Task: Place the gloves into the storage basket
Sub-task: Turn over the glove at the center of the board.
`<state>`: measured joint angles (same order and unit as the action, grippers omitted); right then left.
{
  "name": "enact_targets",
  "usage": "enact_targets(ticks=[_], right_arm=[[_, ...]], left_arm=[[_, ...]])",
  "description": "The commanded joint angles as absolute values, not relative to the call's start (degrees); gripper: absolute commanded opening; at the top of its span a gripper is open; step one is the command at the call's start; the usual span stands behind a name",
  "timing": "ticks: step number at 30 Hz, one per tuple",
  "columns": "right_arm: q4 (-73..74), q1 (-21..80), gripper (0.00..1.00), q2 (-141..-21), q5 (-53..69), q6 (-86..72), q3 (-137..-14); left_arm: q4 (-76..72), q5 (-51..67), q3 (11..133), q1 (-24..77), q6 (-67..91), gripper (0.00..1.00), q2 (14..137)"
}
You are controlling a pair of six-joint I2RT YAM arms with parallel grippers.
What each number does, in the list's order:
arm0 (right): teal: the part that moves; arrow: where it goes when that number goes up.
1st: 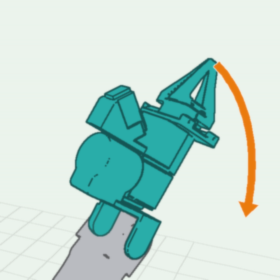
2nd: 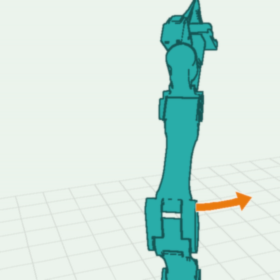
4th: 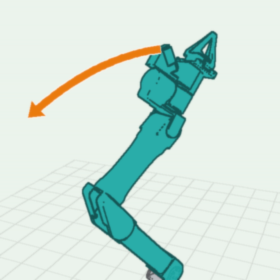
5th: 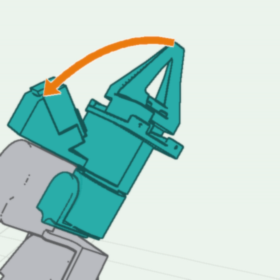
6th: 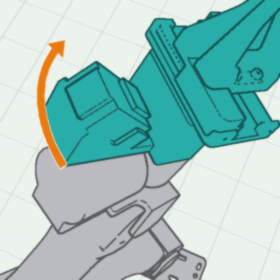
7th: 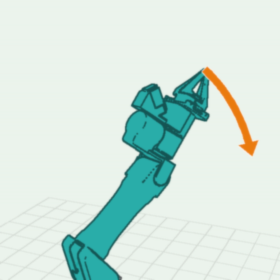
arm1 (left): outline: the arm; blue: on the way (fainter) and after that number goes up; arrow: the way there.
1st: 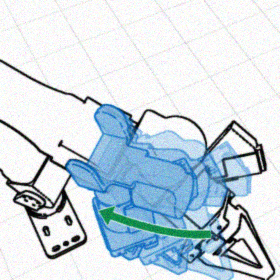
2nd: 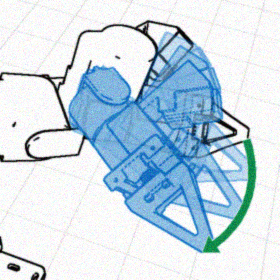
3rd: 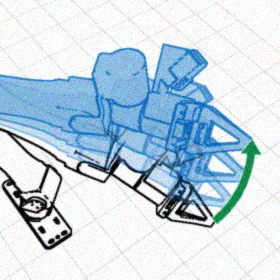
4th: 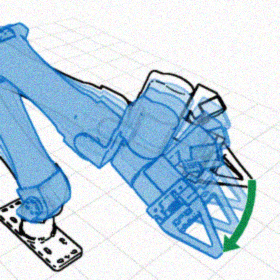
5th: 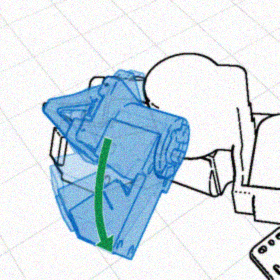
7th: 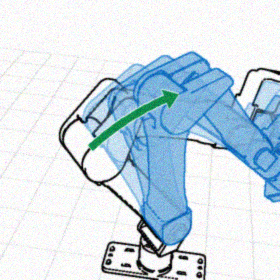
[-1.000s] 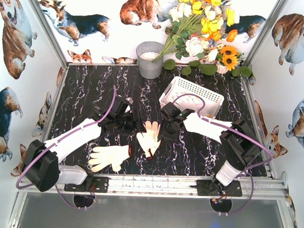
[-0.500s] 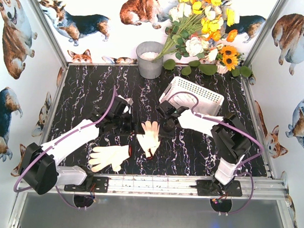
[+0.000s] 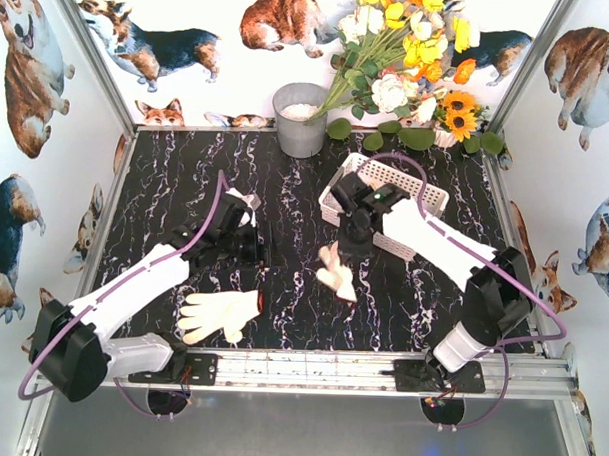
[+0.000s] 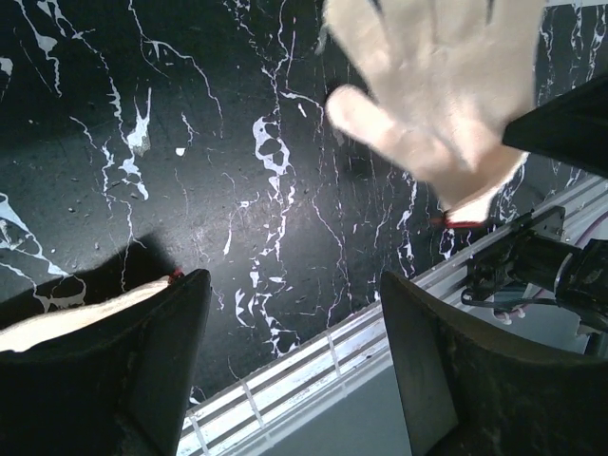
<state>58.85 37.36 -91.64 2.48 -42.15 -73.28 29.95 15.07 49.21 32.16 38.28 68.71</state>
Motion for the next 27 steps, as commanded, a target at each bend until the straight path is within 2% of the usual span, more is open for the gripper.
enact_targets(ticks=[1,7,9,11,12,16,19,23,27], right_arm=[[66.7,38.6,0.00,-91.5,1.9,-39.4,-81.6],[50.3,44.9,0.00,-103.4,14.3,-44.9,-85.5],[46.0,45.9,0.16,-106.6,16.0,-47.1,-88.1],[44.1,46.1,0.38,-107.7,15.0,-48.0,-89.8],[44.0,45.9,0.43,-107.6,14.3,-47.7,-90.2],[48.3,43.9,0.46,-104.1,11.4,-45.4,-89.5],[49.4,41.3,0.46,-99.2,10.8,-45.3,-82.7],[46.5,39.0,0.43,-94.3,12.3,-48.4,-73.4],[41.4,39.8,0.45,-93.3,12.9,-52.7,-69.4]], left_arm=[[30.6,14.3,47.5,31.6,38.1,0.67,65.5],[34.1,12.5,45.0,31.2,38.9,0.67,59.7],[34.8,11.8,43.9,30.8,40.2,0.68,57.4],[35.2,11.5,43.8,30.6,41.2,0.68,55.6],[35.7,10.9,43.8,30.6,41.4,0.69,55.1],[36.2,9.6,44.1,30.4,41.5,0.71,54.5],[34.3,11.9,44.5,30.4,40.8,0.71,57.2],[32.6,15.3,46.3,30.3,39.0,0.70,64.4],[28.4,19.1,47.2,30.3,38.5,0.67,70.3]])
